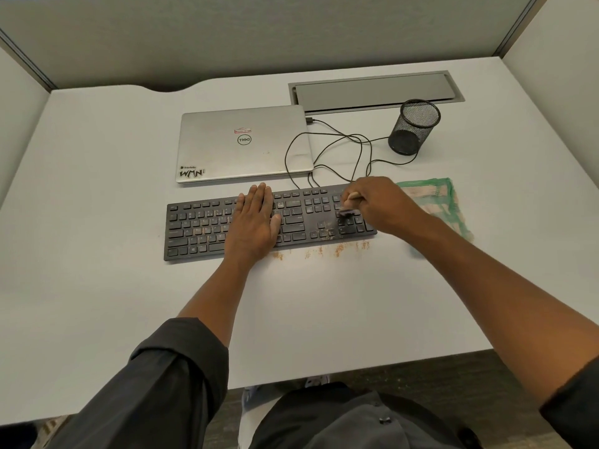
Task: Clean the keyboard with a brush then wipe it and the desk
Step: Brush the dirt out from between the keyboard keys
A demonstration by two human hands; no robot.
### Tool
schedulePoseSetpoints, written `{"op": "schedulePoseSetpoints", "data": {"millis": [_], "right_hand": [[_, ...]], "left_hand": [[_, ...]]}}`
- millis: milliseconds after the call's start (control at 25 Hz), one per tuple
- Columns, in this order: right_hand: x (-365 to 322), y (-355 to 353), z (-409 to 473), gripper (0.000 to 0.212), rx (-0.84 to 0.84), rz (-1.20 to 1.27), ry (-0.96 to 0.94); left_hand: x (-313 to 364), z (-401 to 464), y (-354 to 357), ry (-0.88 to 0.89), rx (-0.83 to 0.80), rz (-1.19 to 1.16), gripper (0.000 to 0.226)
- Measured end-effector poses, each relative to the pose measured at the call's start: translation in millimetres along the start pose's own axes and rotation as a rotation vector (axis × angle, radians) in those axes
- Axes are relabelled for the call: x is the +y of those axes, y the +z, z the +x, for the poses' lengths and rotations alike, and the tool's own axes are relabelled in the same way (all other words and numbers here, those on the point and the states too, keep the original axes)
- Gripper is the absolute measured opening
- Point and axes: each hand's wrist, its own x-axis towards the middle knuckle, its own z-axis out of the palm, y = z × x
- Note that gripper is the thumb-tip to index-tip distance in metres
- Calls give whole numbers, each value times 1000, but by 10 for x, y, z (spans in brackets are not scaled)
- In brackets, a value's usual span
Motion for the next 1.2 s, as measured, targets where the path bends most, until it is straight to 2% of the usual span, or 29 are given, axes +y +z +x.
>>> {"op": "schedulePoseSetpoints", "data": {"millis": [120,240,480,680,880,1080,1200], "right_hand": [[-68,0,25,17,26,51,-83],[-71,-79,184,16,116,48,-60],[-133,53,16,28,13,-122,-63],[-137,-46,43,24,146,48,-58],[-150,139,-218,18,-45,36,-94],[-95,36,-114,14,102,79,-92],[-166,149,-104,12,40,50,-102]], "left_hand": [[-1,0,-9,0,0,-11,72],[5,-7,-10,1,8,-4,72],[-9,0,4,-3,8,-7,72],[-4,-2,4,1,5,-6,68],[-7,-4,3,2,8,-16,70],[-3,-3,0,-1,4,-18,65],[0,-8,-6,-4,-4,-18,64]]}}
